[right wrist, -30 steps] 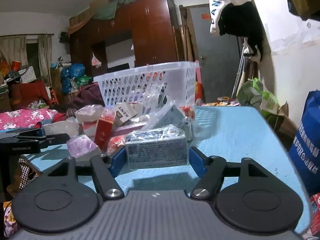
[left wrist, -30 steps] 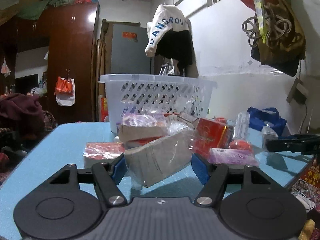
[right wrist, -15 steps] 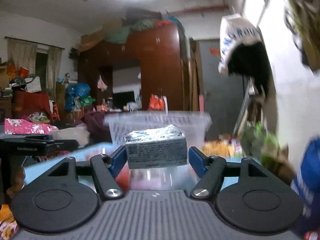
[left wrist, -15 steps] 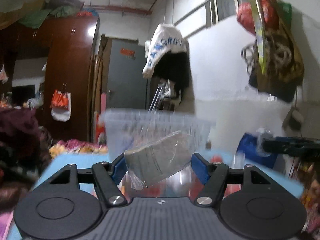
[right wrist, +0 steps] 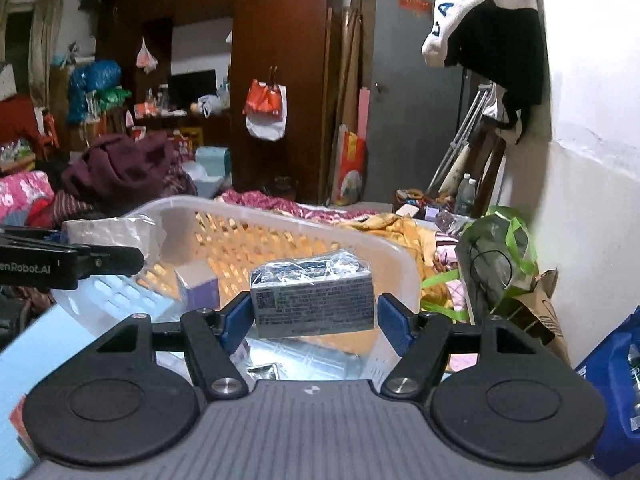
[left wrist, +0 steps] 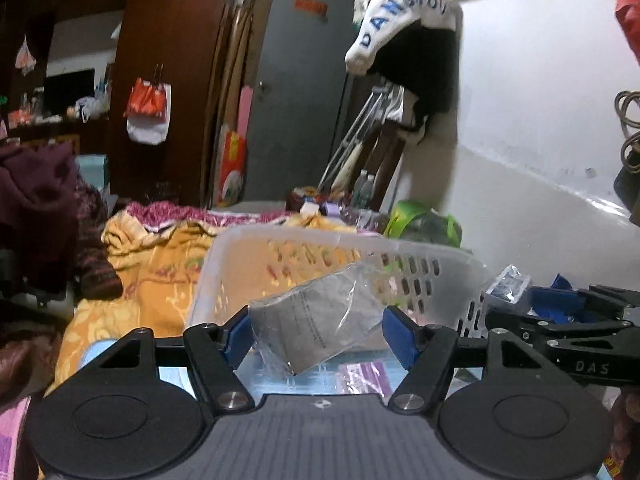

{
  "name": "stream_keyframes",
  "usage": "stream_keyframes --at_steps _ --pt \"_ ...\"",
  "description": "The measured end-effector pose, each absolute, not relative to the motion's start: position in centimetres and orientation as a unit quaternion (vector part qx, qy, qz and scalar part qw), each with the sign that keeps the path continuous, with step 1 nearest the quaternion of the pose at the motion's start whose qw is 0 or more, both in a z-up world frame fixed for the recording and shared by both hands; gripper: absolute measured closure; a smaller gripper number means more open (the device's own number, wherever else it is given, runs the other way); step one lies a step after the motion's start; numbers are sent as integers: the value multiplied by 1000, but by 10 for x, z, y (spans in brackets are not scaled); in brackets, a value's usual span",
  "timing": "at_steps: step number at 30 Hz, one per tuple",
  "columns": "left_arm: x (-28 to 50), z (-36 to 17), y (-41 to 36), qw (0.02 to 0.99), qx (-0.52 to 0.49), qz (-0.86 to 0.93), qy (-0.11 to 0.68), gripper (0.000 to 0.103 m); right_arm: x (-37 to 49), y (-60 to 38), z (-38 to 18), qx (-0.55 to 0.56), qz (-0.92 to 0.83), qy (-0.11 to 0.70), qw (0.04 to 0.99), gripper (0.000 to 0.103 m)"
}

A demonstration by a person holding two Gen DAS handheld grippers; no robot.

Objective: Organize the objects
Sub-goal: 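Carry both boxes over the white basket and release them, then grasp a red-patterned box with the left gripper while the right gripper grasps a clear bag with a dark box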

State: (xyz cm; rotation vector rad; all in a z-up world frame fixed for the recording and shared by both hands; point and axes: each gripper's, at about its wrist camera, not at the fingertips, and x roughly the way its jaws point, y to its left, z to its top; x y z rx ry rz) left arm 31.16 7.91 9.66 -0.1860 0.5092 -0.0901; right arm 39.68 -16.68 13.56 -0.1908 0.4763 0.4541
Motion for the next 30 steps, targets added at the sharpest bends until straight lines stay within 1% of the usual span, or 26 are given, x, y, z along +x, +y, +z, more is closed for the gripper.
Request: stream_keyframes --at_steps 1,2,3,4,6,8,12,15,18,21,22,25,27,28,29,30 --pt "311 93 81 962 -94 -50 253 28 397 -168 135 -93 224 236 941 30" --pt "310 91 82 962 -97 -58 250 14 392 -169 133 -91 224 235 942 22" --pt "306 91 85 963 -97 -60 243 3 383 -173 135 -84 223 225 945 15" --pt "297 92 86 966 -98 -66 229 3 371 -179 137 -75 227 210 948 0" --pt "269 93 90 970 -106 -85 201 1 337 -199 136 -58 255 177 949 0" --pt "236 88 96 972 -115 -101 181 0 304 -222 120 -51 271 167 947 0" --pt "161 54 93 983 -45 -69 163 0 255 -255 68 -51 259 177 948 0" --pt "129 23 97 983 -36 -65 168 0 240 -270 46 -23 264 183 947 0" --pt "121 5 103 979 -51 -67 186 0 246 -268 44 -6 274 203 940 0" --pt "124 -3 104 977 -36 -56 200 0 260 -263 45 8 267 229 936 0" --pt "126 -6 104 977 -35 -51 206 0 264 -265 45 18 273 238 932 2" --pt "128 -12 109 973 -41 -54 220 0 269 -269 37 48 285 259 921 13" --pt "131 -13 110 971 -45 -55 229 0 269 -271 31 57 292 266 917 17" --pt "131 -16 109 970 -43 -55 232 0 269 -272 30 57 292 267 917 24" --pt "132 -15 107 970 -40 -52 235 0 269 -271 29 56 294 266 916 39" --pt "133 -15 105 969 -36 -46 239 0 268 -271 28 55 295 265 916 42"
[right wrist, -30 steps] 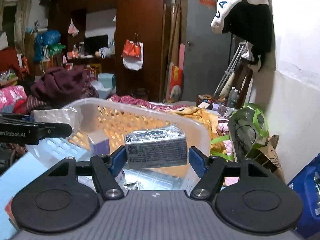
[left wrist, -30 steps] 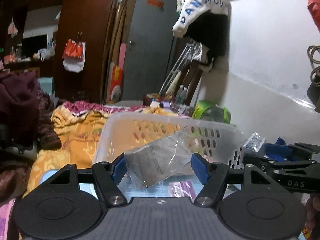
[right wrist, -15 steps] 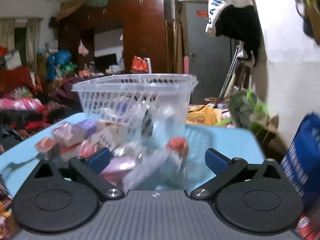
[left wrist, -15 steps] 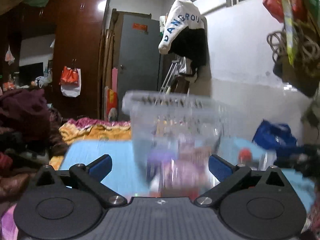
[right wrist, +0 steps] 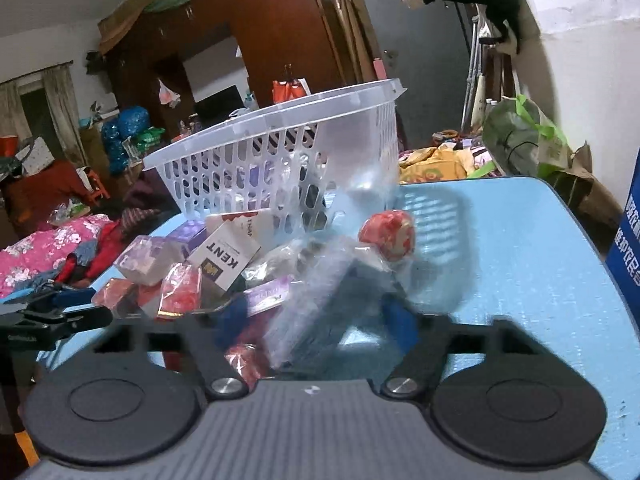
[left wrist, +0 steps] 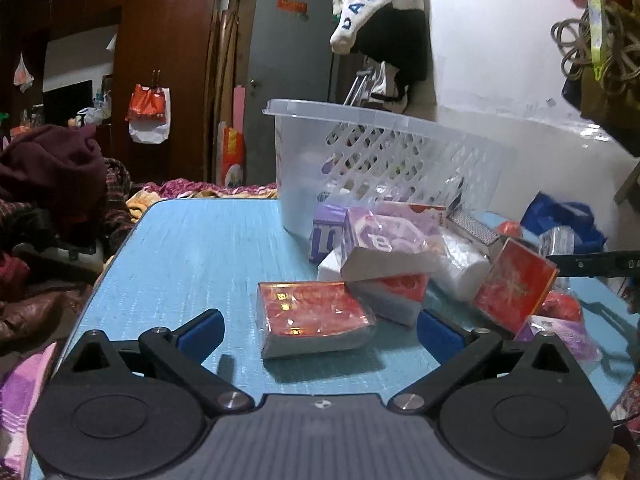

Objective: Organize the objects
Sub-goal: 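Grasp a red-patterned box with the left gripper while the right gripper grasps a clear bag with a dark box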

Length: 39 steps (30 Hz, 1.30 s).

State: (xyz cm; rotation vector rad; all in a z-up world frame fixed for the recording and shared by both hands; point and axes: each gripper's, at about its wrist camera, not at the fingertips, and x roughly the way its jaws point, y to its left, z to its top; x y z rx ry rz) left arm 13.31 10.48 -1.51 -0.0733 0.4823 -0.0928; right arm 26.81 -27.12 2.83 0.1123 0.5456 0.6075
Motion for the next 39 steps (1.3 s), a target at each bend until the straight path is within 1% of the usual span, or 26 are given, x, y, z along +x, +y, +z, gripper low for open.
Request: stream_keyframes --at_steps 4,8,10,11,12,13,16,24,34,39 --pt "135 -14 94 969 -18 -27 245 0 254 -275 28 50 299 242 922 43" --pt "138 -19 85 966 -17 -27 258 6 236 -281 31 45 299 218 928 43" --pt "138 -20 82 966 -17 -28 258 16 232 -283 33 42 294 207 932 43" --pt "136 -21 81 967 -17 -24 252 29 230 -285 33 41 289 203 935 43" --pt "133 -21 82 969 -17 -23 245 38 229 -286 33 38 282 198 938 43" --pt "131 -21 83 971 -23 -25 237 39 228 -288 33 36 276 194 941 43" --pt "121 -22 90 978 -48 -30 200 39 225 -292 30 34 266 182 946 43" --pt "85 -25 81 991 -34 -41 123 40 202 -304 18 34 262 150 953 43" --pt "74 -27 66 992 -21 -62 111 40 189 -293 17 -7 254 103 962 45" --pt "71 -28 62 992 -17 -68 105 39 186 -291 15 -9 269 99 958 45"
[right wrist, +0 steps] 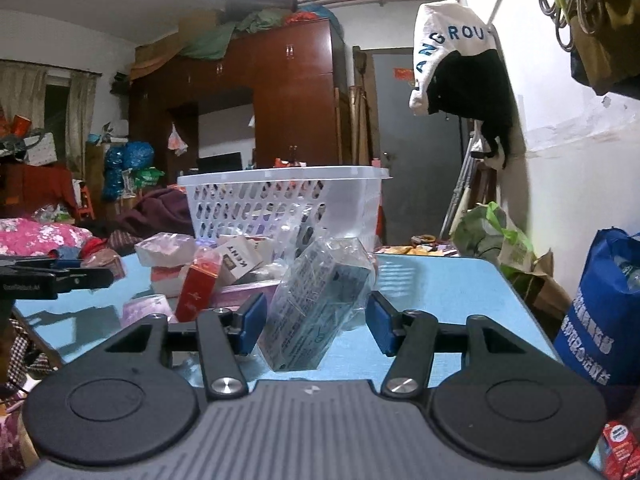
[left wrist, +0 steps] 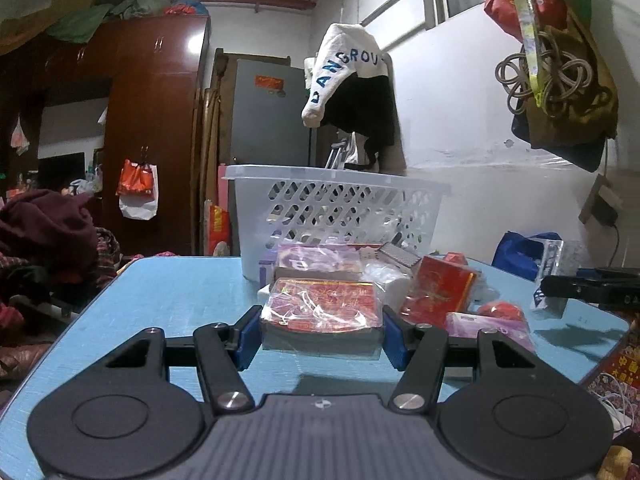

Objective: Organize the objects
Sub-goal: 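Grasp a red-patterned box with the left gripper while the right gripper grasps a clear bag with a dark box, then carry both items over the white basket and open both grippers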

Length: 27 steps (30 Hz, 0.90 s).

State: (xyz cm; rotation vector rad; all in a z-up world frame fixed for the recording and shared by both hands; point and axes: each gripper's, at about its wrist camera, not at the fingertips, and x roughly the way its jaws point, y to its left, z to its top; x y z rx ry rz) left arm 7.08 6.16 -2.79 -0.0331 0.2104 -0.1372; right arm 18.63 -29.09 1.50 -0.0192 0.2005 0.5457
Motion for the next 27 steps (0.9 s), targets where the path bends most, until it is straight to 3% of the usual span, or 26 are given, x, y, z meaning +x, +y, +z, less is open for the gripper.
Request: stream_keyframes --at_steps 17,24,27 --pt "65 -20 67 992 -40 -83 84 39 189 -293 26 16 296 97 950 45" --pt "127 62 75 990 -67 -100 70 39 241 -245 113 -9 312 54 948 45" --pt "187 98 81 985 -93 -99 109 39 297 -212 147 -32 286 99 953 45"
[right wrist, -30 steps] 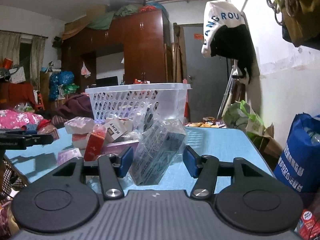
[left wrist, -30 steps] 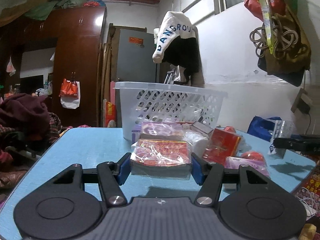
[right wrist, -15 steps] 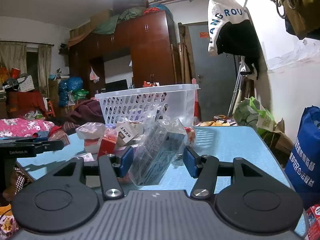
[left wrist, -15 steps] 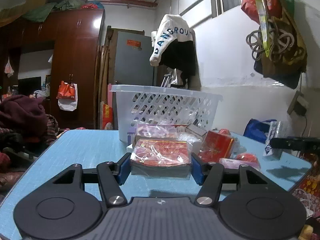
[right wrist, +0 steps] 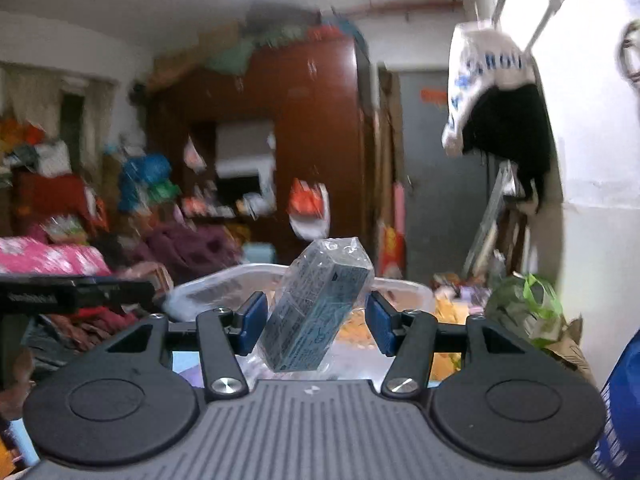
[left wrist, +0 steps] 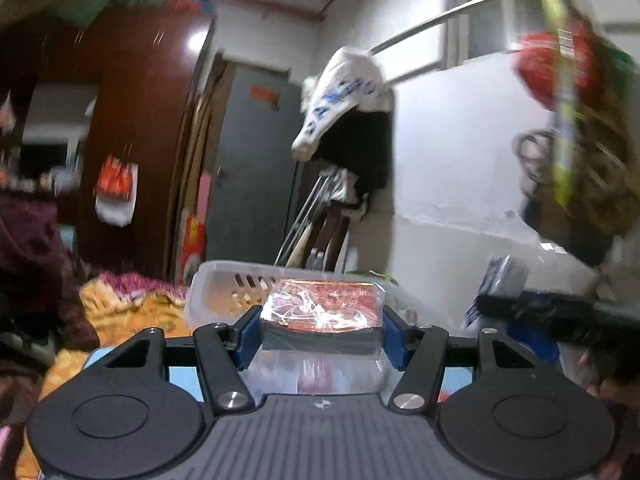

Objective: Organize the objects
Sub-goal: 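Carry both items over the white basket and open both grippers, then grasp the purple calcium D box with the left gripper while the right gripper grasps a red-white round packet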

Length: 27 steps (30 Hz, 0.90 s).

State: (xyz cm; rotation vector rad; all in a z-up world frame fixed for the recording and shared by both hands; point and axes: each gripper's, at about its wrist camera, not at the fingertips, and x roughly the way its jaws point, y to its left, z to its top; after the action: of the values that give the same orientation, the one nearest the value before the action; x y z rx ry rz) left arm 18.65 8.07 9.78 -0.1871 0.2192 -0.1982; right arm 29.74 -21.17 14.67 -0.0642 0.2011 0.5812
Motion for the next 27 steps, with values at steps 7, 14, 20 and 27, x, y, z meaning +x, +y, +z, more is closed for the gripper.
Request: stream_keyframes --at_steps 7,14,20,27 --pt "291 104 76 965 -110 -83 222 39 385 -174 147 -66 224 206 950 44" --pt "267 87 73 973 -85 -66 204 9 343 -188 146 -64 245 172 952 0" --pt "166 56 67 983 -50 -73 162 4 237 -244 77 -22 311 170 935 0" --pt "86 -9 26 978 -29 -133 161 4 190 -266 20 8 328 170 929 9"
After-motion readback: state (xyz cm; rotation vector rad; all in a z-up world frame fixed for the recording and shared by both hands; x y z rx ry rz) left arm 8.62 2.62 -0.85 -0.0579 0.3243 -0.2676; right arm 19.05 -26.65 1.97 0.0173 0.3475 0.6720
